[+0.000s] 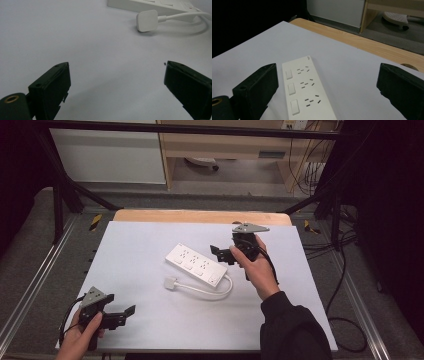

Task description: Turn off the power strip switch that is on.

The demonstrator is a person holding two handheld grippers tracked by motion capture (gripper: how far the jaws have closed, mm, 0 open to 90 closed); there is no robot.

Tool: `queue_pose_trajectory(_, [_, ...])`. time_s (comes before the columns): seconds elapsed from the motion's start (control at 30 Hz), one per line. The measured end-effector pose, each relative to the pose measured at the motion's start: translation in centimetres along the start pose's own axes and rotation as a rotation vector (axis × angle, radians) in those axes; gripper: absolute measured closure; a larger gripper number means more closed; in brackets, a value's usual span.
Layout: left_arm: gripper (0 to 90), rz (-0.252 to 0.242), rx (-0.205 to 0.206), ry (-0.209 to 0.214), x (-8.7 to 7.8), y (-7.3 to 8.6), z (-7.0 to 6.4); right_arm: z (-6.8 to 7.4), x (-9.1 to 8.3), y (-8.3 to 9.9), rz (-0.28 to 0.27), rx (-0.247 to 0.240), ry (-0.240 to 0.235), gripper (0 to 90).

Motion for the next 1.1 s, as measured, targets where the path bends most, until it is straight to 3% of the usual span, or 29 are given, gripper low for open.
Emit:
queue_pose_trajectory(0.33, [7.2,0.002,0.002,-0.001,0.0,0.0,0.0,-1.7,-2.2,0.7,0.004,-0.014,0.032,3.7])
queue_pose_trajectory(0.7, [7.2,0.002,0.002,-0.005,0.0,0.0,0.0,-3.9,-4.8,1.6,-0.029,0.001,0.077,4.0])
queue_pose_trajectory(1.1, [7.1,0.004,0.005,-0.003,0.0,0.1,0.0,-6.4,-7.7,3.4,-0.075,0.054,0.103,3.6])
Point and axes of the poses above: each handheld gripper's, and its own axes: x roughly forward along the jaws, y roughly out of its underside, z roughly to its left, the point moved 8 cm from there along x, roughly forward along the jaws, and after that the axes turned 1 degree about -z, right-handed, at the moved point
